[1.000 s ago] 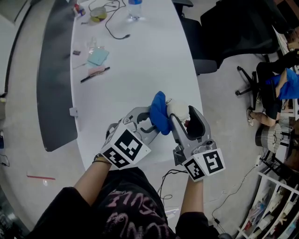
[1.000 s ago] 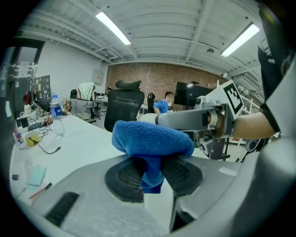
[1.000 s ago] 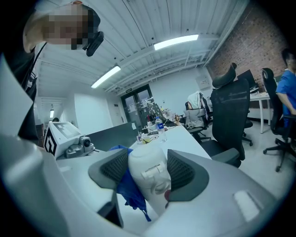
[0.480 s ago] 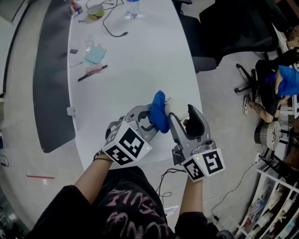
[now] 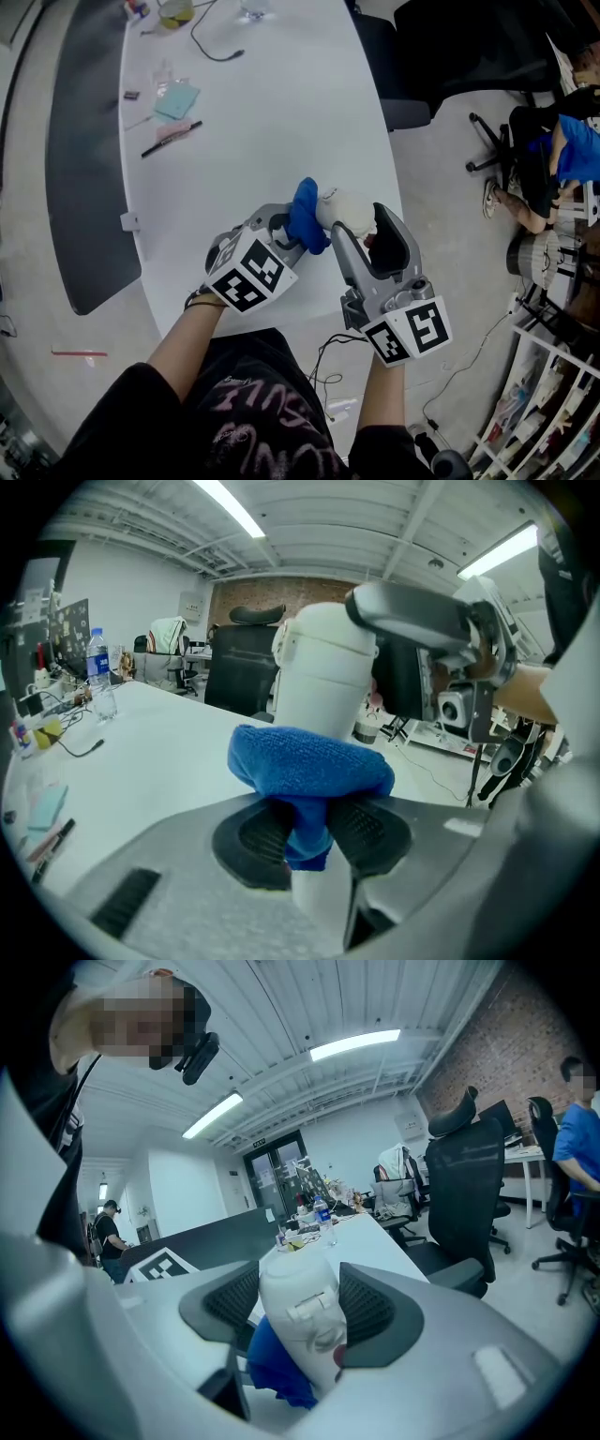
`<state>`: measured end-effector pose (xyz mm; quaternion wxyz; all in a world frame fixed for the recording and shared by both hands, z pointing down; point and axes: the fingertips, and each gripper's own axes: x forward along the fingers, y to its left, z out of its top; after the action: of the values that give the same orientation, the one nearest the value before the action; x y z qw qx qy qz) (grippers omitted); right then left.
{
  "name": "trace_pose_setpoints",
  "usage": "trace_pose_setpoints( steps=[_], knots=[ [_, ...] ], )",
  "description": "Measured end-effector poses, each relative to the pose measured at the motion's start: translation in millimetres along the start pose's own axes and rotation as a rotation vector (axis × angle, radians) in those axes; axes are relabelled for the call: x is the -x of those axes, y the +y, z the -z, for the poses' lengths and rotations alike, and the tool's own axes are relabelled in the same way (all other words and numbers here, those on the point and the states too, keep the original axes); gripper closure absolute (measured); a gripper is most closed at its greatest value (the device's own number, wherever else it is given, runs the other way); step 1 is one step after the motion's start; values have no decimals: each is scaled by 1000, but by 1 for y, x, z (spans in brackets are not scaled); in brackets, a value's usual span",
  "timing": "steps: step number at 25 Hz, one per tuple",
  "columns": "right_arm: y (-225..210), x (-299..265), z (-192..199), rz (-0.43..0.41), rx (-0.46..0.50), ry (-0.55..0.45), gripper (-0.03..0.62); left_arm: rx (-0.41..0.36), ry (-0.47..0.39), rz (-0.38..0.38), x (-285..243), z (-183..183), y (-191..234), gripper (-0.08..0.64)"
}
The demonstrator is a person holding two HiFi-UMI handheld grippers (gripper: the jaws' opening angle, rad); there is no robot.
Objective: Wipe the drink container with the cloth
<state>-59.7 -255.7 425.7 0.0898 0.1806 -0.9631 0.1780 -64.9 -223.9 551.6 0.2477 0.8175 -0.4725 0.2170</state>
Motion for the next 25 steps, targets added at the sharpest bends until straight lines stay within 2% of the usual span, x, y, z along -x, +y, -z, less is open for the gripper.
trace_pose_setpoints(
  steps=[4, 12, 25],
  knots=[
    [0, -1, 1, 1, -1, 2, 314, -8, 41, 2, -12, 16, 3, 456],
    [-1, -1, 2, -3, -2, 0, 313, 2, 43, 2, -15, 19, 4, 456],
    [-2, 2, 2, -3, -14, -9, 311, 33, -7, -34, 16, 8, 3, 456]
  ],
)
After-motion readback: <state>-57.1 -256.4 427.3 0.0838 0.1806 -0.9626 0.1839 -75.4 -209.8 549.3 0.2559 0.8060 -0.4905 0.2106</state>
